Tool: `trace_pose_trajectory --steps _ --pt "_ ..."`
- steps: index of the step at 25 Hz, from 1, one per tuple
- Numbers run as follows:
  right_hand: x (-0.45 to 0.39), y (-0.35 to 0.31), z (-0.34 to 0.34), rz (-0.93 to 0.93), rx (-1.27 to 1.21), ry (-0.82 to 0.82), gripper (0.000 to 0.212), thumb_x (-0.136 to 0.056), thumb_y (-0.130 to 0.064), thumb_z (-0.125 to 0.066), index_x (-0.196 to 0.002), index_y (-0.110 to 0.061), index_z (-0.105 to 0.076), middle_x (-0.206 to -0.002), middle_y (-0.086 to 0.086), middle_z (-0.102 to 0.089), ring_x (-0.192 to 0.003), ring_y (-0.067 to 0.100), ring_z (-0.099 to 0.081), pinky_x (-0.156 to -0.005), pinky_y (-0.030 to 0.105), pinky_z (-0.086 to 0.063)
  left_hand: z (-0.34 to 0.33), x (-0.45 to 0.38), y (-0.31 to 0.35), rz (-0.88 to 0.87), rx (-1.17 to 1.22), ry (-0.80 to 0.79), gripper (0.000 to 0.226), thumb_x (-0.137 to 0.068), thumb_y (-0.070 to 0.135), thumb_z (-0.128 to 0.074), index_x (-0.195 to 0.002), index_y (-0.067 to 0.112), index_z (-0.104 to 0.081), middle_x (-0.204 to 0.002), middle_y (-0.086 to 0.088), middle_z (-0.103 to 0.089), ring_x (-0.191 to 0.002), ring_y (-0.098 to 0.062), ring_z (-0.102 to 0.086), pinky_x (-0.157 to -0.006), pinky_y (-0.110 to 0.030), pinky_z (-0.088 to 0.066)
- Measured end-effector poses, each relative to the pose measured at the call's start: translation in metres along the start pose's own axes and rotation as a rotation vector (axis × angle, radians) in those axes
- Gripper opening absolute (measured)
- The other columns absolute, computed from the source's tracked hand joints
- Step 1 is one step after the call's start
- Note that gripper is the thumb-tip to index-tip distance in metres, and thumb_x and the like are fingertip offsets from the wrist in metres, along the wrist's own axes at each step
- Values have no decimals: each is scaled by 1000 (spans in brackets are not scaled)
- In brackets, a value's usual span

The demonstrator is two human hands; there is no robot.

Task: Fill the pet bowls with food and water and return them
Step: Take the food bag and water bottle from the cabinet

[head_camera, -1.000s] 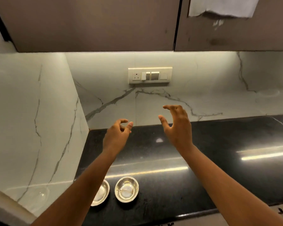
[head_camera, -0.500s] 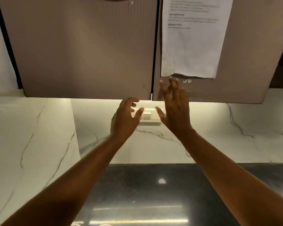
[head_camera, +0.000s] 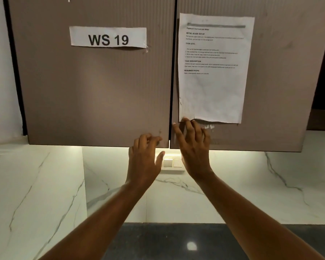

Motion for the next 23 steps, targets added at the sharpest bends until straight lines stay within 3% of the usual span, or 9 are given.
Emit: trace_pose_trajectory --steps 4,9,13,18,23 --pt "-1 0 -4 -11 46 -18 74 -80 -15 -82 -148 -18 -53 -148 21 -54 -133 41 -56 -102 54 -49 -8 4 2 -19 69 -34 42 -85 43 -64 -119 18 -64 -123 -8 -64 -110 -27 -61 -92 -42 -51" --pt "3 -3 5 -1 51 42 58 -91 -7 -59 -148 -17 -53 -148 19 -55 -136 38 -52 -100 53 -50 -13 7 6 37 301 -117 47 -89 40 -64 -130 19 -56 -130 -3 -57 -118 -19 -55 -97 -35 -51" --pt "8 -3 20 -43 31 65 53 -98 -9 -61 -150 -18 -51 -151 17 -53 -139 38 -52 -103 52 -47 -12 0 20 67 452 -145 54 -92 34 -65 -140 18 -47 -138 -3 -51 -123 -18 -53 -98 -30 -50" --pt "13 -4 52 -66 -17 47 68 -91 -18 -73 -151 -19 -41 -152 18 -52 -142 37 -45 -109 49 -44 -23 -4 38 172 706 -269 61 -92 21 -67 -147 18 -41 -142 -5 -54 -124 -23 -58 -101 -36 -53" --pt "22 0 87 -124 -17 34 74 -86 -24 -80 -148 -20 -41 -152 16 -49 -141 35 -46 -113 42 -41 -3 7 55 261 858 -336 51 -94 18 -65 -142 15 -50 -134 -6 -65 -118 -24 -65 -84 -15 -45"
Point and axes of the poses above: each hand's wrist, its own x-axis away from the middle knuckle, its own z-axis out of the back of the hand, y = z × x, the point moved 10 cm from there along -x, towards the middle knuckle
